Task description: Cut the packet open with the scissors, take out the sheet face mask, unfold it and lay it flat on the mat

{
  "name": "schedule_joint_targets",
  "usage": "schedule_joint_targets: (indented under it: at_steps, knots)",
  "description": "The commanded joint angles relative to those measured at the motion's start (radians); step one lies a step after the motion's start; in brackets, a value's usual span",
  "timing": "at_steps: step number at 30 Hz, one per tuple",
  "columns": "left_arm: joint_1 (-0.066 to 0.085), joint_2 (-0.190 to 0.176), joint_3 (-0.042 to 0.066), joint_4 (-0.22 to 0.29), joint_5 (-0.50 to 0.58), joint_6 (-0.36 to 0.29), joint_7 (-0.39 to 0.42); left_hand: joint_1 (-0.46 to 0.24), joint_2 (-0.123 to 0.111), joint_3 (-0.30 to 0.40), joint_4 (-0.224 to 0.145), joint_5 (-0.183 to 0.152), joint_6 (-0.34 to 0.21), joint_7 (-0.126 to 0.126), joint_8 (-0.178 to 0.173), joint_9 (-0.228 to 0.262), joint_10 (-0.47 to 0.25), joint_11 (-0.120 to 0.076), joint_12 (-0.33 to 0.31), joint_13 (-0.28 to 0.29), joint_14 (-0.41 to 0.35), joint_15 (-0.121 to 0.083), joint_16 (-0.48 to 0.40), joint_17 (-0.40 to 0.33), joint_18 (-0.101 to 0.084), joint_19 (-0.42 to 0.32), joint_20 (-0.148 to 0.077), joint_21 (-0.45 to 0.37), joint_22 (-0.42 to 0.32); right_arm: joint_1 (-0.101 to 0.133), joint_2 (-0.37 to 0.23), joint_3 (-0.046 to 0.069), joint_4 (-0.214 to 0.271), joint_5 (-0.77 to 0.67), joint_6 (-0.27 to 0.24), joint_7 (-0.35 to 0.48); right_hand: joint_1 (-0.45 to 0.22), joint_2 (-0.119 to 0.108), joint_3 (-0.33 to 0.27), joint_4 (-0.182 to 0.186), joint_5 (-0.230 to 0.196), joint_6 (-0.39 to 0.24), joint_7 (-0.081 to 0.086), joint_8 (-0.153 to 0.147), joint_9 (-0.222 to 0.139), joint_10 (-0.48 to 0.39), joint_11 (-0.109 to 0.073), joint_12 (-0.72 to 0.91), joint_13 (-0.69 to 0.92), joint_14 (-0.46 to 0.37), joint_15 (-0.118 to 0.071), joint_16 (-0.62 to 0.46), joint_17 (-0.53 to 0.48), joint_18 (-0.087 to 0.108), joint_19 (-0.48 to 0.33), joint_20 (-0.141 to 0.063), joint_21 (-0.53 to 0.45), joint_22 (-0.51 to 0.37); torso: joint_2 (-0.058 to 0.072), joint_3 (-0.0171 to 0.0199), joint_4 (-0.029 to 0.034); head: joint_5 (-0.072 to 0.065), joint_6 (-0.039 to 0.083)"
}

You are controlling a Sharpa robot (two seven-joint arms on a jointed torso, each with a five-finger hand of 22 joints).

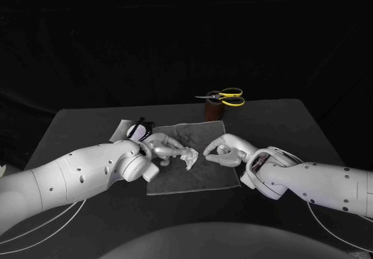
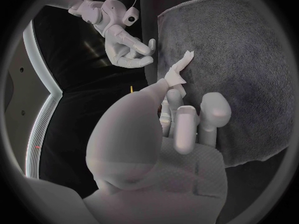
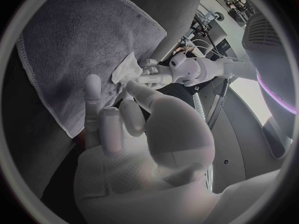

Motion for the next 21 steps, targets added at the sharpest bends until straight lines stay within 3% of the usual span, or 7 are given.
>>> schedule_joint_targets:
  at_steps: [1,8,11,15,21]
  knots:
    - [0.001,0.005,0.001,-0.002,-0.003,0.012,0.020,0.007,0.002,0.047,-0.023,0.005,0.003,0.007,0.012,0.012,0.020,0.003,0.010,0.026,0.003,-0.003,0.004,0.007,-0.007,0.003,-0.008,0.010,0.007,0.003,0.013,0.001,-0.006,-0.038,-0.034,-0.019,0.006,0.001,-0.002,-0.004,0.004,-0.002,0.002,-0.004,-0.001,0.004,0.001,0.004,0.001,0.009,0.001,0.007,0.001,0.015,0.007,-0.001,0.005,0.001,-0.001,-0.0003,0.0008,-0.004,0.000]
    - [0.001,0.006,0.001,-0.003,-0.005,0.022,0.015,-0.083,-0.028,0.244,-0.092,0.003,-0.013,0.013,0.042,0.037,0.058,0.010,0.036,0.092,0.006,0.003,0.006,0.015,-0.008,0.002,-0.004,0.020,0.017,0.007,0.046,0.001,-0.029,-0.057,-0.051,-0.043,0.003,0.001,-0.004,-0.002,0.004,-0.003,0.003,-0.006,-0.002,0.005,0.002,0.005,0.001,0.009,0.001,0.007,0.000,0.015,0.008,-0.001,0.006,0.001,0.000,-0.0016,0.0009,-0.007,0.000]
    - [0.001,0.003,0.001,-0.003,0.011,0.022,0.016,-0.110,-0.032,0.291,-0.108,0.004,-0.017,0.012,0.054,0.050,0.072,0.010,0.051,0.121,0.009,0.003,0.008,0.020,-0.008,0.003,-0.003,0.023,0.022,0.009,0.060,0.001,-0.041,-0.060,-0.068,-0.051,0.001,0.001,-0.005,0.000,0.002,-0.003,0.003,-0.007,-0.003,0.005,0.002,0.005,0.001,0.008,0.002,0.007,-0.001,0.014,0.008,-0.001,0.006,0.002,0.000,-0.0018,0.0008,-0.009,0.000]
    - [0.001,-0.003,0.001,-0.003,0.073,0.030,0.029,-0.146,-0.029,0.345,-0.127,0.004,-0.028,0.012,0.069,0.072,0.076,0.009,0.069,0.147,0.011,0.003,0.011,0.027,-0.010,0.006,-0.004,0.030,0.031,0.011,0.084,0.001,-0.062,-0.055,-0.087,-0.052,-0.006,-0.002,-0.008,0.002,-0.003,-0.013,0.007,-0.015,-0.009,0.005,0.005,0.006,0.002,0.008,0.004,0.006,-0.002,0.014,0.009,-0.001,0.005,0.002,0.000,-0.0005,0.0028,-0.011,0.000]
    - [0.001,-0.010,0.001,-0.002,0.142,0.041,0.045,-0.193,0.002,0.379,-0.133,0.005,-0.071,0.014,0.081,0.103,0.053,0.008,0.085,0.156,0.009,0.003,0.014,0.029,-0.010,0.001,-0.003,0.034,0.035,0.013,0.131,0.001,-0.102,-0.049,-0.055,-0.063,-0.021,-0.020,-0.020,0.005,-0.010,-0.038,0.019,-0.039,-0.024,-0.007,0.015,-0.007,-0.008,-0.002,0.012,0.001,-0.018,0.012,0.005,0.005,-0.003,-0.001,0.000,-0.0015,0.0023,-0.013,0.000]
